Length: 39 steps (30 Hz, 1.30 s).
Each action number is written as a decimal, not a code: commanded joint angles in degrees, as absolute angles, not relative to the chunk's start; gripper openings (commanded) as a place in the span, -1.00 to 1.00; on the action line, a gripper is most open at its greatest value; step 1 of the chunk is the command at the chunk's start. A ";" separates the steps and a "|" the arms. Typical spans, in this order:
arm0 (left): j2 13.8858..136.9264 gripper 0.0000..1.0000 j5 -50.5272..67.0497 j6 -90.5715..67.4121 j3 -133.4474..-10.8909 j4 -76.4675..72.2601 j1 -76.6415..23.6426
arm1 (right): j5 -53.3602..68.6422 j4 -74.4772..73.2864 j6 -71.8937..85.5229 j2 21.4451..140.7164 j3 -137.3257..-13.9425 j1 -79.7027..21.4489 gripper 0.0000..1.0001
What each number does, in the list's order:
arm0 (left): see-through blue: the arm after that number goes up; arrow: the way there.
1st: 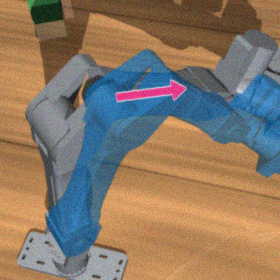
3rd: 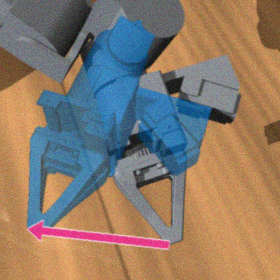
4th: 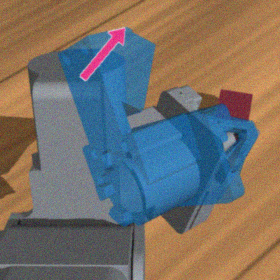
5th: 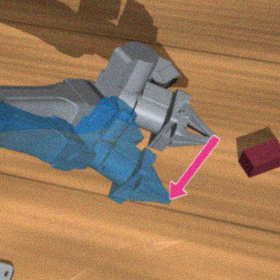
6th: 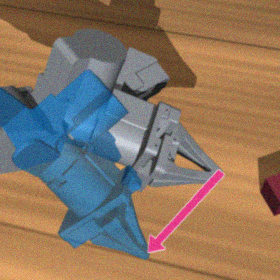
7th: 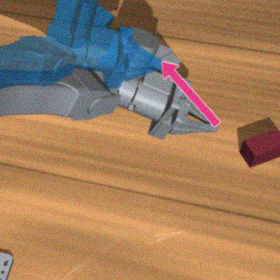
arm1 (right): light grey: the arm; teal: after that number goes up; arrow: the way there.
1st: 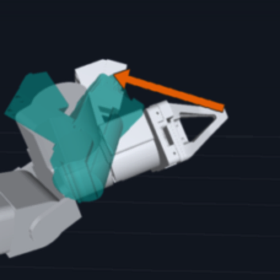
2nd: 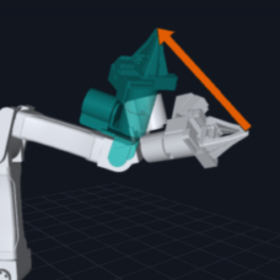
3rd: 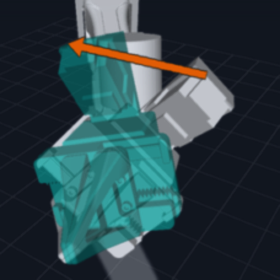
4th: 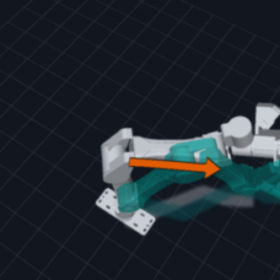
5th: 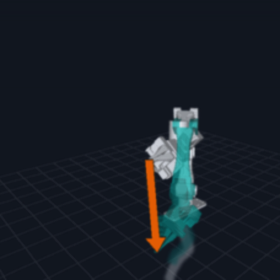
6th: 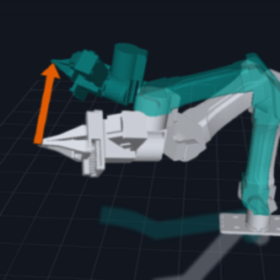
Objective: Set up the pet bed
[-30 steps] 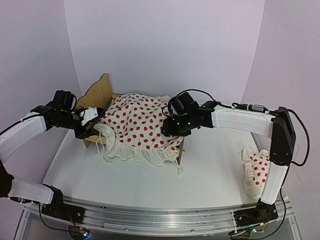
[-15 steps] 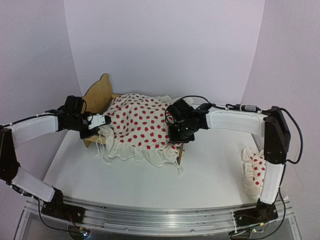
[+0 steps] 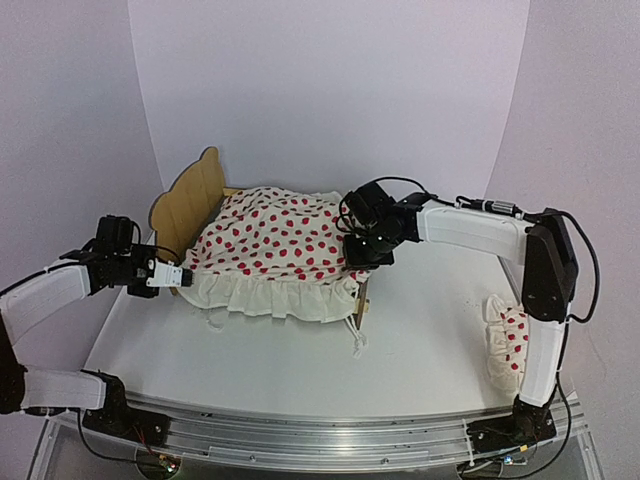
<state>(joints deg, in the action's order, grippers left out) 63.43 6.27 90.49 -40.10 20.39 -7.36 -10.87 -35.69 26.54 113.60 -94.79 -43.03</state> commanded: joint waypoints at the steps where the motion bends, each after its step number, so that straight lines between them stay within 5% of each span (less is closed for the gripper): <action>1: 64.22 -1.00 2.20 103.01 -34.57 14.61 -6.38 | -9.02 -36.88 23.98 116.48 -98.64 -41.68 -1.00; 6: 68.29 -0.96 -0.88 102.48 -34.55 9.61 -6.40 | -4.69 -36.94 23.25 116.89 -99.59 -41.66 -0.91; 13: 63.13 -0.07 7.76 99.53 -38.02 20.79 -6.50 | -1.86 -37.04 22.12 109.93 -97.48 -41.01 -0.19; 20: 60.39 0.38 22.70 85.03 -51.93 44.72 -6.50 | 3.10 -37.56 22.68 104.31 -94.99 -34.33 0.19; 23: 64.21 0.46 26.82 63.01 -61.24 41.47 -6.46 | 3.40 -37.56 23.14 105.69 -96.35 -31.72 0.23; 27: 74.17 0.60 17.24 38.80 -76.00 37.88 -6.42 | 2.84 -37.58 22.54 111.99 -101.94 -29.34 0.21; 32: 84.34 0.83 11.16 30.87 -89.81 43.90 -6.39 | 1.80 -37.79 22.30 121.96 -112.33 -26.09 0.11; 39: 91.09 0.87 2.93 30.45 -89.44 40.69 -5.42 | 4.47 -38.36 20.41 126.85 -113.54 -25.69 -0.01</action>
